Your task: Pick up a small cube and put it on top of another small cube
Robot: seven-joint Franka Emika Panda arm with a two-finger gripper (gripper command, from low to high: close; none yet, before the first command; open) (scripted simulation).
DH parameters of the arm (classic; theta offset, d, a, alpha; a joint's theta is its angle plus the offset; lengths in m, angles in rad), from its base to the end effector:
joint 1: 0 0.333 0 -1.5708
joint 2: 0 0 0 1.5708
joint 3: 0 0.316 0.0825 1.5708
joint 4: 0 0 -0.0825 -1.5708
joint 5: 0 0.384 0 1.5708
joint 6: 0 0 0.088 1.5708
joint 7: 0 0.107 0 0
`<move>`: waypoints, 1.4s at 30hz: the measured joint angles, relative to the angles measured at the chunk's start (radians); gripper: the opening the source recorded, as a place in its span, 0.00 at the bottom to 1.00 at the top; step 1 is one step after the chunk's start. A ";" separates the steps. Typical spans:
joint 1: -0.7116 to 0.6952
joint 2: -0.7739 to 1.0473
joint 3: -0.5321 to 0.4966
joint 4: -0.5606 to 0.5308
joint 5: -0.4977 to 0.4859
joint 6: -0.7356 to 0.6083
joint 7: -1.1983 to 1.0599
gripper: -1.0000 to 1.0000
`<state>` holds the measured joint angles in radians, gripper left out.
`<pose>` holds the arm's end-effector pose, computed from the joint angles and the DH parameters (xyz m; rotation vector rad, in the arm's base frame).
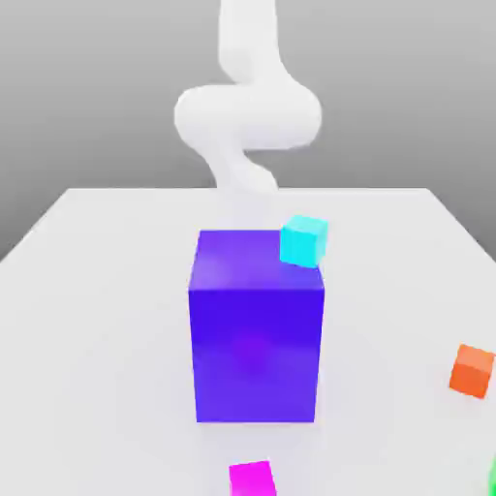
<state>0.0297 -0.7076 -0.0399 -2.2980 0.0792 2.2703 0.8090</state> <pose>0.3787 -0.0071 0.6737 -2.4303 1.0976 -0.8115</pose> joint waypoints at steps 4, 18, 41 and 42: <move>0.030 0.155 -0.067 0.015 0.123 -0.048 0.023 0.50; 0.022 0.663 -0.183 0.073 0.427 -0.184 0.186 0.50; -0.006 1.109 -0.302 0.112 0.457 -0.063 0.731 0.50; -0.001 1.113 -0.312 0.113 0.449 -0.048 0.758 0.50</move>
<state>0.0289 0.4056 -0.3517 -2.1850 0.5278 2.2220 1.5669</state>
